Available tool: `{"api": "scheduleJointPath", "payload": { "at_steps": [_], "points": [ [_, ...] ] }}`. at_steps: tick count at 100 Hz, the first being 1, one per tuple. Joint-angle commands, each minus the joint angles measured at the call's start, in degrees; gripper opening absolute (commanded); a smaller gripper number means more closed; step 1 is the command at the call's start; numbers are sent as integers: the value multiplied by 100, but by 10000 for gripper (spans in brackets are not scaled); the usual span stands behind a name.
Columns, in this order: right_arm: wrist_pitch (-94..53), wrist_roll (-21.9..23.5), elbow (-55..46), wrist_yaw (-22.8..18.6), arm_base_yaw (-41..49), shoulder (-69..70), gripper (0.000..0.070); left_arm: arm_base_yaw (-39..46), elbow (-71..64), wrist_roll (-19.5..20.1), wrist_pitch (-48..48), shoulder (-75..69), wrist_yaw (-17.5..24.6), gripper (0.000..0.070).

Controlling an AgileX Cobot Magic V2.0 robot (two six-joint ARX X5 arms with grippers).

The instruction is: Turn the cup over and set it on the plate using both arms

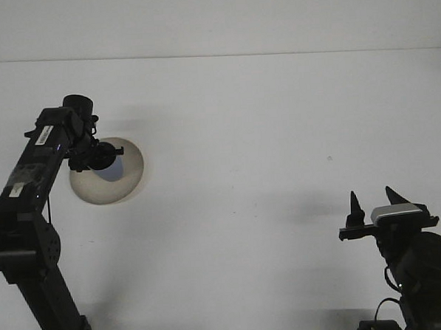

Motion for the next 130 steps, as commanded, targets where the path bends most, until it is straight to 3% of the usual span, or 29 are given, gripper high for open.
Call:
{"api": "scheduleJointPath", "payload": {
  "at_steps": [1,15,20,33,45,62,79,110,130],
  "points": [
    [59,35,66,4,7,17,490,46,-52,35,35,131,-24,15],
    [59,37,66,4,7,17,490,131,-72,35,101,131,129,45],
    [59,37,66,4,7,17,490,157,-72,35,120,129,254,131],
    [59,35,66,4,7,17,490,192,-55,37,175,129,446,430],
    [57,37,66,2,7,17,490,201,22,44,219,74,446,550],
    [59,37,66,2,7,17,490,260,39,55,350,-286,446,561],
    [59,37,66,2,7,17,490,354,42,52,328,-866,463,668],
    [59,37,66,2,7,17,490,404,31,31,22,-2131,575,667],
    [57,37,66,0,7,17,490,293,-498,24,549,-3062,813,667]
  ]
}}
